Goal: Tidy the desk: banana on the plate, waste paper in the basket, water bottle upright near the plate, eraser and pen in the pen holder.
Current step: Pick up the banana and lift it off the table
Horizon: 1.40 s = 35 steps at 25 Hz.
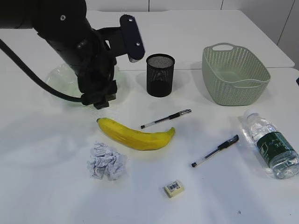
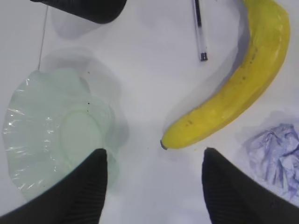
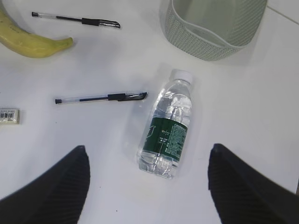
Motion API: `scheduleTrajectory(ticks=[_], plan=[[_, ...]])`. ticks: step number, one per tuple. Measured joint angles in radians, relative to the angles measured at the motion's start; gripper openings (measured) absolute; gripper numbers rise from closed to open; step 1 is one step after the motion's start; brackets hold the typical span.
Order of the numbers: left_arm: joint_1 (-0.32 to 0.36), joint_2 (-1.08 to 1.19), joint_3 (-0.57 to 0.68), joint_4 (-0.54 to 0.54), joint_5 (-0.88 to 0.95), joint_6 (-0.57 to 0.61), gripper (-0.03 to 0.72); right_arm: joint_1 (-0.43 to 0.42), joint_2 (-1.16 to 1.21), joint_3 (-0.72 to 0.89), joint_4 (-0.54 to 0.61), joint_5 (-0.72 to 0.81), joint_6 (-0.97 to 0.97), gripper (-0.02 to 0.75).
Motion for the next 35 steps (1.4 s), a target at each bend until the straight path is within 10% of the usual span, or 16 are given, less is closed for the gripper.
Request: scheduleTrajectory(ticks=[16, 35], plan=[[0.063, 0.177, -0.351, -0.320, 0.263, 0.201, 0.445, 0.000, 0.000, 0.000, 0.000, -0.017, 0.000, 0.586], [0.073, 0.273, -0.371, -0.466, 0.350, 0.355, 0.395, 0.000, 0.000, 0.000, 0.000, -0.019, 0.000, 0.587]])
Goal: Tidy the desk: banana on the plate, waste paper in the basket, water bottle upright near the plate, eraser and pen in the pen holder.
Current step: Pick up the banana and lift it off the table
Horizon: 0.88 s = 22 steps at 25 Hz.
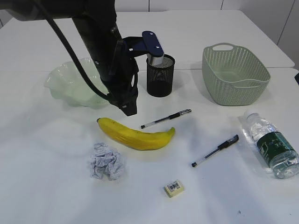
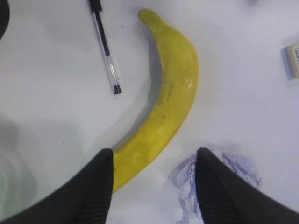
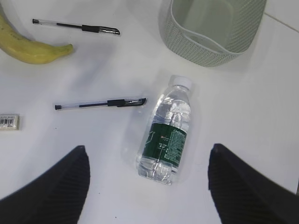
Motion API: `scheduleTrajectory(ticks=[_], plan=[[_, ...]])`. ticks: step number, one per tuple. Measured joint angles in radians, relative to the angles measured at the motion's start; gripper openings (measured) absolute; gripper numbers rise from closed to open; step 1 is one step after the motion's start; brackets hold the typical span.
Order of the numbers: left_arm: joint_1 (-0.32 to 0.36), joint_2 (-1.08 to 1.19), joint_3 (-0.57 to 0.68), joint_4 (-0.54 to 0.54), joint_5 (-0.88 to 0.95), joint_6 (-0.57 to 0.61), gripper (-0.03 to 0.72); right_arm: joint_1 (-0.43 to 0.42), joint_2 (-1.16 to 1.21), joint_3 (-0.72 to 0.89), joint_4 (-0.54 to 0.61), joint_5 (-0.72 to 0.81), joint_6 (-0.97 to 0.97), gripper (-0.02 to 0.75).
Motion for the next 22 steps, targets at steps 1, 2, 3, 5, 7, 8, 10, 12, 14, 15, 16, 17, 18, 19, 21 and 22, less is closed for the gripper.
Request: scheduleTrajectory(ticks=[1, 2, 3, 5, 7, 8, 10, 12, 14, 15, 16, 17, 18, 19, 21, 22], plan=[[-0.006, 0.000, 0.000, 0.000, 0.000, 0.001, 0.394, 0.000, 0.000, 0.000, 0.000, -0.001, 0.000, 0.587], [-0.011, 0.000, 0.000, 0.000, 0.000, 0.002, 0.394, 0.000, 0.000, 0.000, 0.000, -0.001, 0.000, 0.587], [-0.015, 0.000, 0.000, 0.000, 0.000, 0.002, 0.393, 0.000, 0.000, 0.000, 0.000, -0.002, 0.000, 0.587], [-0.021, 0.000, 0.000, -0.002, 0.000, 0.002, 0.393, 0.000, 0.000, 0.000, 0.000, -0.002, 0.000, 0.587], [-0.021, 0.000, 0.000, -0.002, 0.000, 0.002, 0.392, 0.000, 0.000, 0.000, 0.000, -0.002, 0.000, 0.587], [-0.021, 0.000, 0.000, -0.002, 0.000, 0.002, 0.391, 0.000, 0.000, 0.000, 0.000, -0.002, 0.000, 0.587], [-0.023, 0.000, 0.000, -0.002, -0.002, 0.002, 0.391, 0.000, 0.000, 0.000, 0.000, -0.002, 0.000, 0.587], [-0.023, 0.000, 0.000, -0.002, -0.008, 0.002, 0.392, 0.000, 0.000, 0.000, 0.000, -0.002, 0.000, 0.586], [-0.023, 0.000, 0.000, -0.002, -0.018, 0.002, 0.394, 0.000, 0.000, 0.000, 0.000, -0.002, 0.000, 0.586], [-0.023, 0.000, 0.000, -0.002, -0.022, 0.002, 0.400, 0.000, 0.000, 0.000, 0.000, -0.002, 0.000, 0.587], [-0.025, 0.000, 0.000, -0.002, -0.026, 0.002, 0.411, 0.000, 0.000, 0.000, 0.000, -0.002, 0.000, 0.587], [-0.027, 0.002, 0.000, -0.002, -0.028, 0.002, 0.427, 0.000, 0.000, 0.000, 0.000, -0.002, 0.000, 0.587], [-0.029, 0.005, 0.000, -0.002, -0.030, 0.002, 0.443, 0.000, 0.000, 0.000, 0.000, -0.002, 0.000, 0.587], [-0.030, 0.010, 0.000, -0.002, -0.030, 0.002, 0.462, 0.000, 0.000, 0.000, 0.000, -0.002, 0.000, 0.587], [-0.030, 0.025, -0.002, -0.002, -0.032, 0.002, 0.489, 0.000, 0.000, 0.000, 0.000, -0.002, 0.000, 0.587], [-0.030, 0.035, -0.002, -0.002, -0.032, 0.002, 0.497, 0.000, 0.000, 0.000, 0.000, -0.002, 0.000, 0.586]])
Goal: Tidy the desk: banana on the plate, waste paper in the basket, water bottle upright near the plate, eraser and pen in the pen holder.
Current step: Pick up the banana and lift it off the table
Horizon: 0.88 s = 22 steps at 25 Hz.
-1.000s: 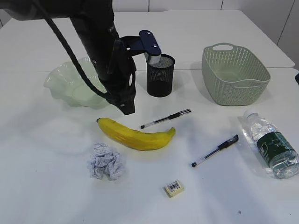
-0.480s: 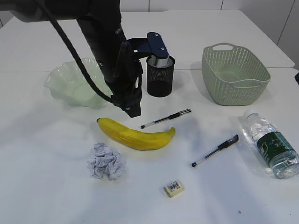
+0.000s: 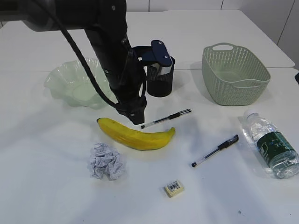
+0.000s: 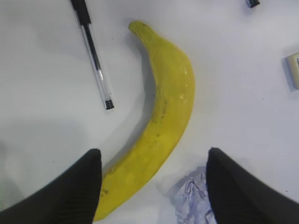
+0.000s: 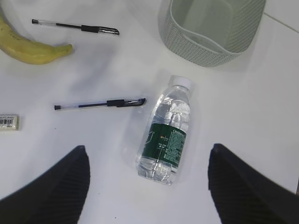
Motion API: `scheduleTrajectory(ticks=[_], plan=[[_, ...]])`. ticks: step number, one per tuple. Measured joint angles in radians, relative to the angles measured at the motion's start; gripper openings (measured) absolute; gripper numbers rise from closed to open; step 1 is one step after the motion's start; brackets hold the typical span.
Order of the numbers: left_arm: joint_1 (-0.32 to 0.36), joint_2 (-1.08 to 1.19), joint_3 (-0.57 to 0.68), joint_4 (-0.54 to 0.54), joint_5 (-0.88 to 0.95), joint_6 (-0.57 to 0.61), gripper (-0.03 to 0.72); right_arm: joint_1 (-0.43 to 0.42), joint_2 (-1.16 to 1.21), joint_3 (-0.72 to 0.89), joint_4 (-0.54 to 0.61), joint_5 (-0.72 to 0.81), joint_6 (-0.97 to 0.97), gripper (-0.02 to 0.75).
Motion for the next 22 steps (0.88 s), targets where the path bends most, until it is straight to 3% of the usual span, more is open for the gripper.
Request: scheduleTrajectory(ticks=[22], plan=[[0.000, 0.131, -0.002, -0.002, -0.016, 0.000, 0.508, 0.000, 0.000, 0.000, 0.000, -0.001, 0.000, 0.586]])
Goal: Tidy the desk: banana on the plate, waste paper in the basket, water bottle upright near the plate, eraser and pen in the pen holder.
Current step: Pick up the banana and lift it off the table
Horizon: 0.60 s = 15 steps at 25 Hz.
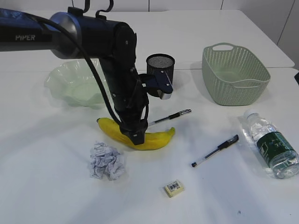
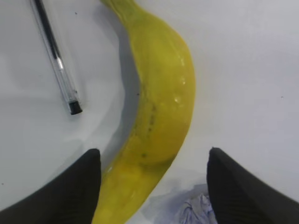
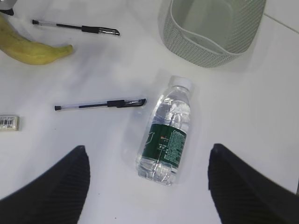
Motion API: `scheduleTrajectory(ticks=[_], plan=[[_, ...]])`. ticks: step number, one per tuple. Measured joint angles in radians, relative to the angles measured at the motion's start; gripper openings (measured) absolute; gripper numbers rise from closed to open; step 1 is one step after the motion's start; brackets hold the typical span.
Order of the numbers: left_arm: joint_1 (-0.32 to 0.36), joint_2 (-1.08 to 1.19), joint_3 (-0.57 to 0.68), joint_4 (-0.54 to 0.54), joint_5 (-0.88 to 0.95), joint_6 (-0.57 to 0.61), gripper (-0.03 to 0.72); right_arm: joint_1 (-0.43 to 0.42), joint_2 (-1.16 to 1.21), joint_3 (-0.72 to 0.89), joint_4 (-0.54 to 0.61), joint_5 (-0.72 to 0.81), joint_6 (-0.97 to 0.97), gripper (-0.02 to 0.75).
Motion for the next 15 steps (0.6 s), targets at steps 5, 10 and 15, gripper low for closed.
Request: scheduleTrajectory(ticks=[5, 10, 15], plan=[[0.000, 0.014, 0.000, -0.013, -0.002, 0.000, 0.508, 0.000, 0.000, 0.000, 0.000, -0.002, 0.000, 0.587], [0.000, 0.019, 0.000, -0.016, -0.020, 0.000, 0.508, 0.000, 0.000, 0.000, 0.000, -0.002, 0.000, 0.586], [0.000, 0.035, 0.000, -0.016, -0.024, 0.000, 0.508, 0.000, 0.000, 0.000, 0.000, -0.002, 0.000, 0.586]])
